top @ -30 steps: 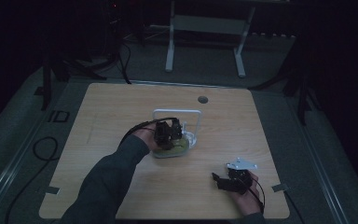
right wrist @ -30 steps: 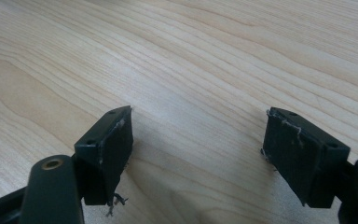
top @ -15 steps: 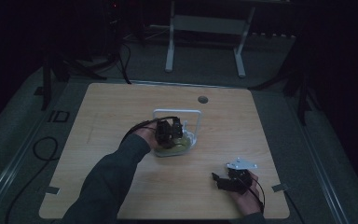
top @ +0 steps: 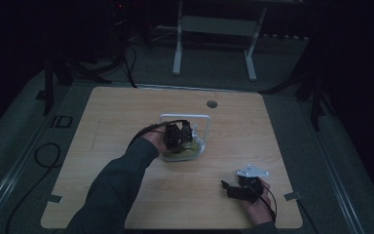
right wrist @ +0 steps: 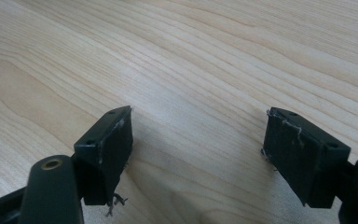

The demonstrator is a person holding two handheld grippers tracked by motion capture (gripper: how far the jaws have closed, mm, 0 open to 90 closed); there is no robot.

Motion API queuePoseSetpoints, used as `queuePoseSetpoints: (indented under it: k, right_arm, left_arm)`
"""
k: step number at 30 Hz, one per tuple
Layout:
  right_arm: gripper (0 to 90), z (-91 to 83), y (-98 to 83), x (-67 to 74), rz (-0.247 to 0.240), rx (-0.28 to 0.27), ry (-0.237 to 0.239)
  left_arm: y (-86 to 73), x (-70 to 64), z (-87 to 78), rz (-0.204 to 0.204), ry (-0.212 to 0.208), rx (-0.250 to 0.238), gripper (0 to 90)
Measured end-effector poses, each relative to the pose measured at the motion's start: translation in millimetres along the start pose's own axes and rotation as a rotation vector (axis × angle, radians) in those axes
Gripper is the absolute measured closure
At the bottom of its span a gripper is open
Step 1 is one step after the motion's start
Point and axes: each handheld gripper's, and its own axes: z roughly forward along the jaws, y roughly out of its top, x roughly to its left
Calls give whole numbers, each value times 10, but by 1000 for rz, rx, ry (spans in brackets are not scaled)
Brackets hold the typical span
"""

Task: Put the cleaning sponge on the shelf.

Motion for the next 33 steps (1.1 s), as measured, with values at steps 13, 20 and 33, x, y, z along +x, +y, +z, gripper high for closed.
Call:
queuePoseSetpoints:
  k: [13, 20, 33]
  right_arm:
    - [235, 0, 0, 1, 0, 0, 0]
    - [235, 0, 0, 0, 0, 0, 0]
    - [235, -1, 0, 1, 1, 0, 0]
  left_arm:
    - [33, 32, 55, 58, 18, 4, 715]
    - [34, 41, 82, 70, 24, 10, 715]
    - [48, 56, 158, 97, 44, 23, 715]
